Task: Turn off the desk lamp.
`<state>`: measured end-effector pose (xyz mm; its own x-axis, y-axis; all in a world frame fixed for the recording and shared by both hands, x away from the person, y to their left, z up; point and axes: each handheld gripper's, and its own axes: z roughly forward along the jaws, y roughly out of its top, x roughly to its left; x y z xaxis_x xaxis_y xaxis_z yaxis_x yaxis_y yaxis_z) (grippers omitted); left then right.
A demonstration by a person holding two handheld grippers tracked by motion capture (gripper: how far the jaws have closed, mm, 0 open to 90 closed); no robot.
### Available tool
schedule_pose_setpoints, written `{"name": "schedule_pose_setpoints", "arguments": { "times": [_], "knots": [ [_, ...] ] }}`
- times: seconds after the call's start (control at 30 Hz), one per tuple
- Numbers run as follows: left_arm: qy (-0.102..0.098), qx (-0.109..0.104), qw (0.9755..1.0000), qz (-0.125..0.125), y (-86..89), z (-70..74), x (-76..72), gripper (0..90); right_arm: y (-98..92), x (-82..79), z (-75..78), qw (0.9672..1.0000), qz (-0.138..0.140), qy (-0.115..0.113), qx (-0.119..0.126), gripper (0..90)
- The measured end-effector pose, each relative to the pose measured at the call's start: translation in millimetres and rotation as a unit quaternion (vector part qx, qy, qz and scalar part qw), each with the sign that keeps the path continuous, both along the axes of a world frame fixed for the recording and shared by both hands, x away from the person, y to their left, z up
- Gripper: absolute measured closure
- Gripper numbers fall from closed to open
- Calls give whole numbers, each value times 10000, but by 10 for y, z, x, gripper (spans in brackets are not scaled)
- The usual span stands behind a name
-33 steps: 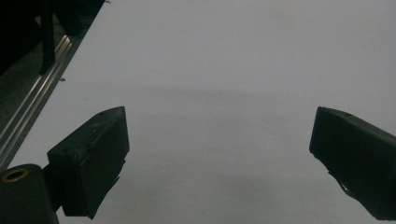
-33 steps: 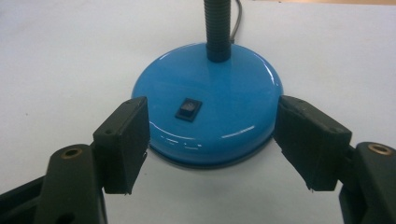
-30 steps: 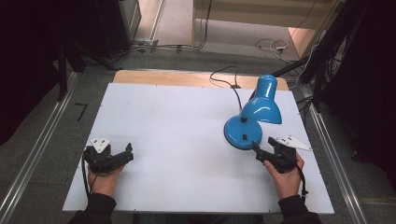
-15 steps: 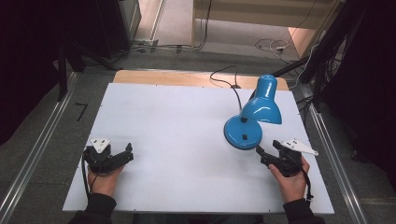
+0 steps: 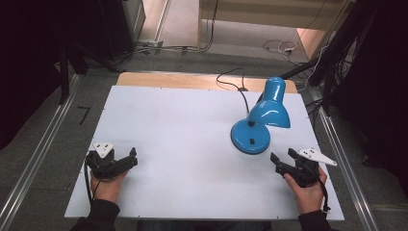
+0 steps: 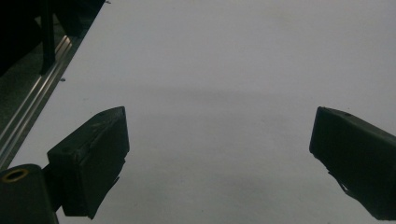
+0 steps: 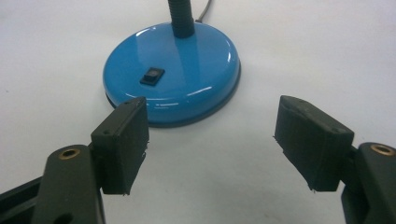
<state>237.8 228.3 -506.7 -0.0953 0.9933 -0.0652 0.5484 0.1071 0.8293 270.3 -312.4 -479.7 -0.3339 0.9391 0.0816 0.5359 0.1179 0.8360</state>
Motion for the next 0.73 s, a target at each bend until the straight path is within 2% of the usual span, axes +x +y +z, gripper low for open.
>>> {"name": "schedule_pose_setpoints", "arguments": {
  "times": [0.53,0.63,0.73],
  "knots": [
    [-9,-12,10000,1,-2,1,-2,56,-270,-109,-34,9996,-267,57,-28,236],
    [-17,-17,10000,-2,-5,4,-2,56,-340,-94,-62,9991,-405,76,-84,230],
    [-3,0,10000,-21,-9,2,-1,56,-413,-24,-140,9973,-659,279,-186,209]
  ]
}}
